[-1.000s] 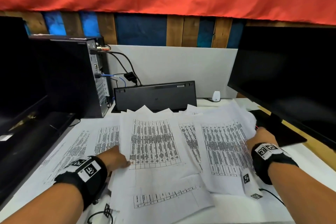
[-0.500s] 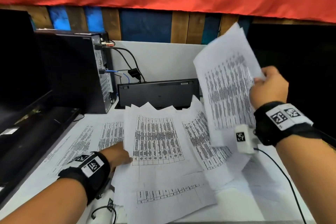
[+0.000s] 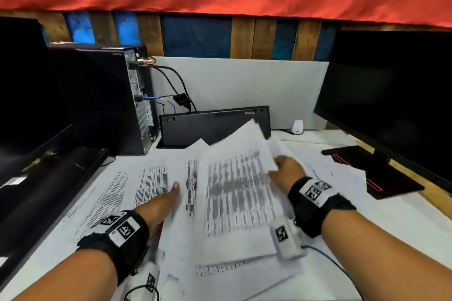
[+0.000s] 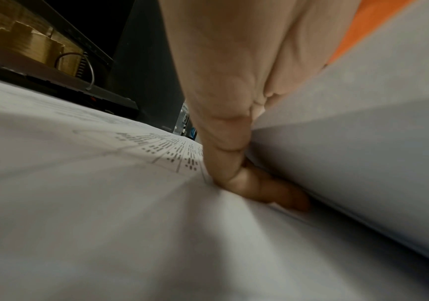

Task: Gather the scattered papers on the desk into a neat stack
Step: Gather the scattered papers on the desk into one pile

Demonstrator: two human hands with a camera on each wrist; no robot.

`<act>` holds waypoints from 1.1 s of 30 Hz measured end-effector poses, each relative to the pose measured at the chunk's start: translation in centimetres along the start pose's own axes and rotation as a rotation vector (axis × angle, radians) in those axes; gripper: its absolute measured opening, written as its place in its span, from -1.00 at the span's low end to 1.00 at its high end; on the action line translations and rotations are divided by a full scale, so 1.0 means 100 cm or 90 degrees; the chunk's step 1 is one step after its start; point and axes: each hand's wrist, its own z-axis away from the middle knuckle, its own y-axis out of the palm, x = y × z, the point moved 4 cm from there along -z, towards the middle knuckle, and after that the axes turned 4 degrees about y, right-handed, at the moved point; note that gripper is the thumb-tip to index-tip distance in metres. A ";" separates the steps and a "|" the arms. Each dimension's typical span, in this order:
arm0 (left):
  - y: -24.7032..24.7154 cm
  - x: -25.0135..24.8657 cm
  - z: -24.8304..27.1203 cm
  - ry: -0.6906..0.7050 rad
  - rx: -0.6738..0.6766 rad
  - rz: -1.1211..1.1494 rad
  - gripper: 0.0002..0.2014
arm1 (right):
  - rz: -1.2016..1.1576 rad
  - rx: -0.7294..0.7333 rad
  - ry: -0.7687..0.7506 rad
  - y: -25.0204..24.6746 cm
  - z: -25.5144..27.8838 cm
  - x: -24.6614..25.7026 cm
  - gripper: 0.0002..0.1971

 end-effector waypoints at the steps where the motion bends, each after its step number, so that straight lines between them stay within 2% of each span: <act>1: 0.000 0.004 -0.001 -0.006 0.007 0.048 -0.28 | 0.025 0.045 0.002 0.015 0.004 -0.003 -0.86; 3: 0.000 0.008 0.000 -0.016 0.053 0.029 -0.17 | 0.074 0.126 0.008 0.042 0.012 -0.007 -0.74; 5: -0.004 0.012 -0.003 -0.034 0.043 -0.140 0.00 | 0.079 0.188 0.020 0.061 0.019 -0.008 -0.56; 6: -0.004 0.010 -0.001 -0.040 0.034 -0.230 -0.04 | 0.053 0.192 0.026 0.062 0.020 -0.007 -0.53; 7: -0.004 0.009 -0.005 -0.035 0.023 -0.299 -0.11 | 0.019 0.173 0.044 0.058 0.019 -0.008 -0.54; 9: -0.001 0.004 -0.004 -0.050 0.004 -0.337 -0.18 | 0.021 0.067 0.080 0.036 0.009 -0.017 -0.55; 10: 0.000 -0.001 0.003 -0.060 -0.006 -0.328 -0.20 | 0.078 0.017 0.112 0.020 0.005 -0.026 -0.52; 12: -0.001 0.000 0.001 -0.068 -0.012 -0.305 -0.19 | 0.206 -0.014 0.207 -0.009 -0.003 -0.054 -0.42; 14: 0.004 0.009 -0.017 -0.064 0.029 -0.243 0.00 | 0.228 0.035 0.266 -0.024 -0.008 -0.082 -0.41; 15: 0.006 0.023 -0.042 -0.059 0.044 -0.204 0.12 | 0.223 0.057 0.267 -0.026 -0.010 -0.089 -0.42; 16: 0.012 0.030 -0.054 -0.068 0.075 -0.182 0.15 | 0.224 0.084 0.268 -0.026 -0.008 -0.091 -0.41; 18: 0.029 0.019 -0.056 -0.068 0.104 -0.131 -0.06 | 0.218 0.140 0.256 -0.020 -0.004 -0.083 -0.38; 20: 0.047 -0.023 -0.015 -0.041 0.095 -0.157 -0.31 | 0.188 0.200 0.217 -0.010 -0.001 -0.070 -0.34; 21: 0.054 -0.031 -0.012 -0.034 0.081 -0.201 -0.35 | 0.175 0.224 0.197 -0.005 0.004 -0.062 -0.32; 24: 0.063 -0.044 -0.008 -0.020 0.003 -0.185 -0.33 | 0.117 0.264 0.157 0.007 0.006 -0.054 -0.35; 26: 0.071 -0.038 -0.015 -0.007 0.006 -0.079 -0.36 | 0.067 0.268 0.150 0.015 0.004 -0.056 -0.34; 28: 0.071 -0.029 -0.022 0.014 -0.014 0.040 -0.37 | -0.016 0.281 0.174 0.017 0.006 -0.057 -0.25; 29: 0.069 -0.026 -0.022 0.016 -0.020 0.070 -0.34 | -0.060 0.273 0.192 0.015 0.008 -0.059 -0.24; 31: 0.057 -0.025 -0.021 0.032 -0.034 0.078 -0.34 | -0.083 0.203 0.226 0.002 0.010 -0.063 -0.37; 33: 0.041 -0.022 -0.018 0.014 -0.056 0.078 -0.31 | 0.006 0.137 0.239 -0.008 0.005 -0.075 -0.52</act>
